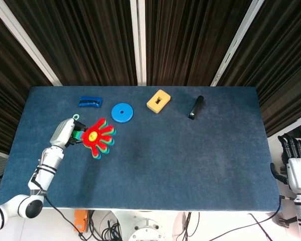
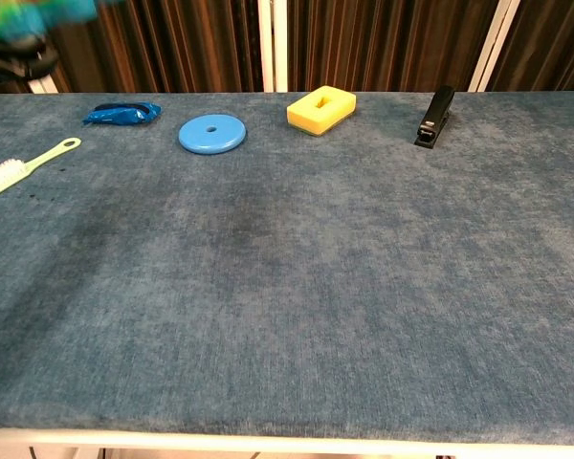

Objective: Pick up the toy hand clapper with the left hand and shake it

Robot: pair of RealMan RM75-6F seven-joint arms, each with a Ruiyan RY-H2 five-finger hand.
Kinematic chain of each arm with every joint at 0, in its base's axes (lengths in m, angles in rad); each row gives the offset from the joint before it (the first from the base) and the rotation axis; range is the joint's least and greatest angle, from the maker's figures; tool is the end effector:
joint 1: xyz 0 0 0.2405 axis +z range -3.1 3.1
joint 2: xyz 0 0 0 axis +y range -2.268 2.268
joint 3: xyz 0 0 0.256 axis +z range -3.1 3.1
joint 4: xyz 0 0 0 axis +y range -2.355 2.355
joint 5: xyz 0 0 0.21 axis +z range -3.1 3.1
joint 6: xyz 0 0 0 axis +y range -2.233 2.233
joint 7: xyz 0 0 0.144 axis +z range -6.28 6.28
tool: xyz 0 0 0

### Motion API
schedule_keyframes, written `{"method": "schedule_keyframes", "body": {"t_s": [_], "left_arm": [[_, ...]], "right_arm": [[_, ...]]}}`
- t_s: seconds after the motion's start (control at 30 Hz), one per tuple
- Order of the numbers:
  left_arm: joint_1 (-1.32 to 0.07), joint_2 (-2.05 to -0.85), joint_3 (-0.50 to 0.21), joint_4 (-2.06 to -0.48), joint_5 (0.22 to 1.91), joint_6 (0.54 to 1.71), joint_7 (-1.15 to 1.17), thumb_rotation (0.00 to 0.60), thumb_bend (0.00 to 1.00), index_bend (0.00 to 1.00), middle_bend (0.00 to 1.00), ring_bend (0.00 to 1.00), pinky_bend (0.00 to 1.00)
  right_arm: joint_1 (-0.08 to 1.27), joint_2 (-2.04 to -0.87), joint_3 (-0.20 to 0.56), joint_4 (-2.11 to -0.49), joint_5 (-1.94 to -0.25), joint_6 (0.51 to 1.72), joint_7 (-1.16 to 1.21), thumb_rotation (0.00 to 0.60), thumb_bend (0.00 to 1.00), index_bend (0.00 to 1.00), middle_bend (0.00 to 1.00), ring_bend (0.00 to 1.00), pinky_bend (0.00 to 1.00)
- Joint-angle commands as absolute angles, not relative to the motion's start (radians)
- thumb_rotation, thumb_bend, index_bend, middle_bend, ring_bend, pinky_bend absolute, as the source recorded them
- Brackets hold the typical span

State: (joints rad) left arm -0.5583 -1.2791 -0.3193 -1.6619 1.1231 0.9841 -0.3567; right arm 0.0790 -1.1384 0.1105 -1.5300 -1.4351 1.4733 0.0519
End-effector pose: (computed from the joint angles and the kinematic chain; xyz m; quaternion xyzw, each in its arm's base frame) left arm -0.1850 0.3451 0.0872 -0.5082 -0.5917 -0.5305 0.3320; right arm -0.3305 -0.1924 0.1727 0.5600 -0.3865 0.3918 0.6193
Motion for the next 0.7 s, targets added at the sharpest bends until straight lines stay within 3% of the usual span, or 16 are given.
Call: {"method": "schedule_keyframes", "body": {"t_s": [0.03, 0.1, 0.17, 0.37, 0.47, 0.53, 0.7], "left_arm": [[-0.454, -1.261, -0.547, -1.794, 0.924, 0.912, -0.972, 0.600, 0.54, 1.00, 1.00, 1.00, 1.00], [-0.437, -1.248, -0.579, -1.796, 0.919, 0.862, -1.075, 0.600, 0.54, 1.00, 1.00, 1.00, 1.00], [-0.425, -1.253, -0.579, -1.770, 1.021, 0.844, -1.133, 0.600, 0.55, 1.00, 1.00, 1.00, 1.00], [-0.452, -1.305, -0.434, -1.575, 1.522, 0.968, -1.087, 0.600, 0.55, 1.00, 1.00, 1.00, 1.00], [-0.506, -1.319, -0.332, -1.409, 1.722, 1.000, -0.809, 0.600, 0.55, 1.00, 1.00, 1.00, 1.00], [-0.542, -1.312, -0.276, -1.340, 1.789, 0.946, -0.568, 0.600, 0.55, 1.00, 1.00, 1.00, 1.00], [-0.570, -1.309, -0.249, -1.355, 1.716, 0.786, -0.103, 0.600, 0.55, 1.00, 1.00, 1.00, 1.00]], "right_arm": [[0.079, -1.139, 0.110, -1.530, -1.436, 1.473, 0.053, 0.600, 0.33, 0.00, 0.00, 0.00, 0.00], [0.080, -1.139, 0.110, -1.530, -1.437, 1.473, 0.052, 0.600, 0.33, 0.00, 0.00, 0.00, 0.00], [0.080, -1.139, 0.110, -1.531, -1.438, 1.473, 0.050, 0.600, 0.33, 0.00, 0.00, 0.00, 0.00], [0.081, -1.139, 0.110, -1.535, -1.438, 1.472, 0.040, 0.600, 0.33, 0.00, 0.00, 0.00, 0.00], [0.080, -1.138, 0.110, -1.538, -1.438, 1.476, 0.034, 0.600, 0.33, 0.00, 0.00, 0.00, 0.00], [0.081, -1.137, 0.110, -1.540, -1.437, 1.474, 0.032, 0.600, 0.33, 0.00, 0.00, 0.00, 0.00], [0.083, -1.136, 0.108, -1.540, -1.440, 1.470, 0.033, 0.600, 0.33, 0.00, 0.00, 0.00, 0.00]]}}
